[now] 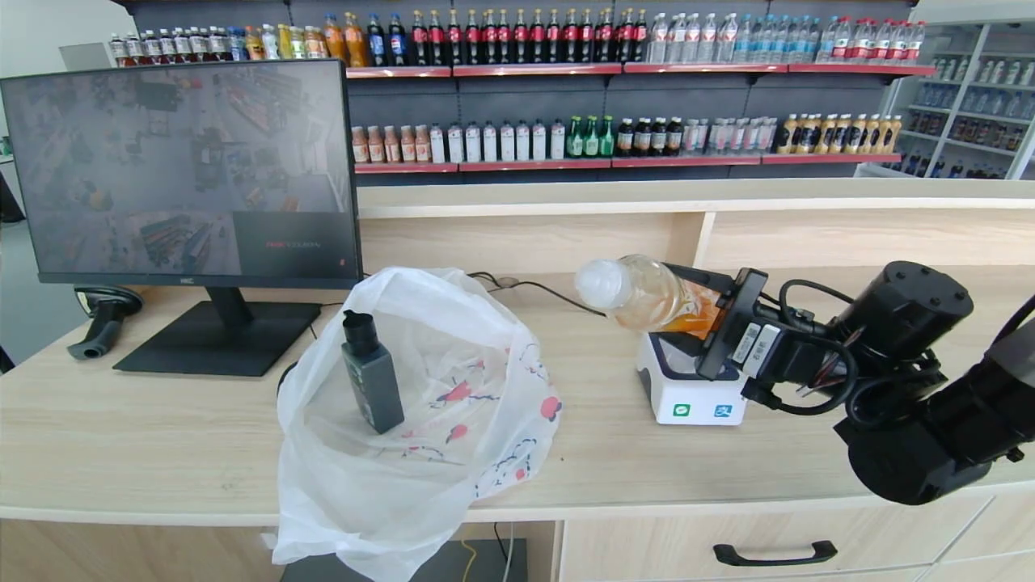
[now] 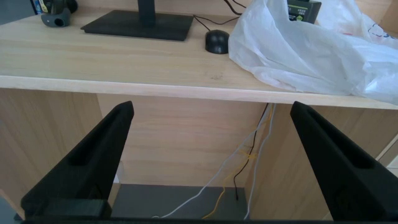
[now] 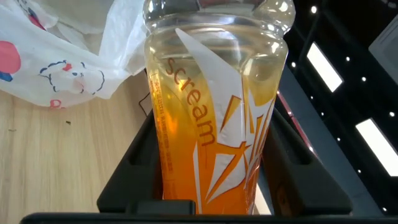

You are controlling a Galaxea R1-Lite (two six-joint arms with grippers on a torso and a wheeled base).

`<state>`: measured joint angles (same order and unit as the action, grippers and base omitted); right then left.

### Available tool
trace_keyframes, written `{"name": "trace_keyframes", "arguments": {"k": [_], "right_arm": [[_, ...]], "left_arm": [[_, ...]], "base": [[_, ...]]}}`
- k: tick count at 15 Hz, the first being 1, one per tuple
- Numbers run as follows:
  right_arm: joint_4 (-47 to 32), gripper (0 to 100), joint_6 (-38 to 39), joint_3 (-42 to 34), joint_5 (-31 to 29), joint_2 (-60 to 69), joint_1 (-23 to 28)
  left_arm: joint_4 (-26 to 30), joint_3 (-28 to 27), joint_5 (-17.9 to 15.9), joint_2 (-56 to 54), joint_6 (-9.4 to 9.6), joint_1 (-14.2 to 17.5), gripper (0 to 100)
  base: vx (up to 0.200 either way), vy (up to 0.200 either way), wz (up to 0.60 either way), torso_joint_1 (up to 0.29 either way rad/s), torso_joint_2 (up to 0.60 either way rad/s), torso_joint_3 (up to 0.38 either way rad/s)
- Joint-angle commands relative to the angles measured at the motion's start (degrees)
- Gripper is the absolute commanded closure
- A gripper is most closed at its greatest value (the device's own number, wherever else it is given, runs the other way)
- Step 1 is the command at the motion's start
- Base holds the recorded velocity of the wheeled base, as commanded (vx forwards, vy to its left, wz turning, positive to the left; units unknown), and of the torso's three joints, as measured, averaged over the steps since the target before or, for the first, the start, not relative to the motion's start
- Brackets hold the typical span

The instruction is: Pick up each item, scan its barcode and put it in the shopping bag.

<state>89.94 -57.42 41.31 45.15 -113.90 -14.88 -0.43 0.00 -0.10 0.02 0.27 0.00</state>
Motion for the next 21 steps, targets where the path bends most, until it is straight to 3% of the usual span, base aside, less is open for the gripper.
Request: {"name": "trace_keyframes", "arguments": {"k": [1, 8, 13, 14, 15, 21], "right_arm": [[0.1, 100, 0.1, 0.4, 0.0, -0.5, 0.0], [0.1, 100, 7.2, 0.8, -2.6, 7.9, -1.1], [0.1, 100, 19.6, 0.3, -23.0, 14.8, -8.8], [0.1, 100, 24.1, -1.7, -30.4, 16.7, -9.5], [0.1, 100, 27.9, -3.9, -34.2, 17.5, -9.5], [0.1, 100, 45.6, -8.1, -43.0, 17.7, -9.1]], "left_arm": [[0.0, 0.0, 0.0, 0.0, 0.00, 0.0, 0], [0.0, 0.0, 0.0, 0.0, 0.00, 0.0, 0], [0.0, 0.0, 0.0, 0.0, 0.00, 0.0, 0], [0.0, 0.0, 0.0, 0.0, 0.00, 0.0, 0], [0.0, 0.0, 0.0, 0.0, 0.00, 0.0, 0], [0.0, 0.0, 0.0, 0.0, 0.00, 0.0, 0]], "base": [[0.000, 0.000, 0.00, 0.000, 0.00, 0.000], [0.000, 0.000, 0.00, 0.000, 0.00, 0.000], [0.000, 0.000, 0.00, 0.000, 0.00, 0.000], [0.000, 0.000, 0.00, 0.000, 0.00, 0.000], [0.000, 0.000, 0.00, 0.000, 0.00, 0.000], [0.000, 0.000, 0.00, 0.000, 0.00, 0.000]]}}
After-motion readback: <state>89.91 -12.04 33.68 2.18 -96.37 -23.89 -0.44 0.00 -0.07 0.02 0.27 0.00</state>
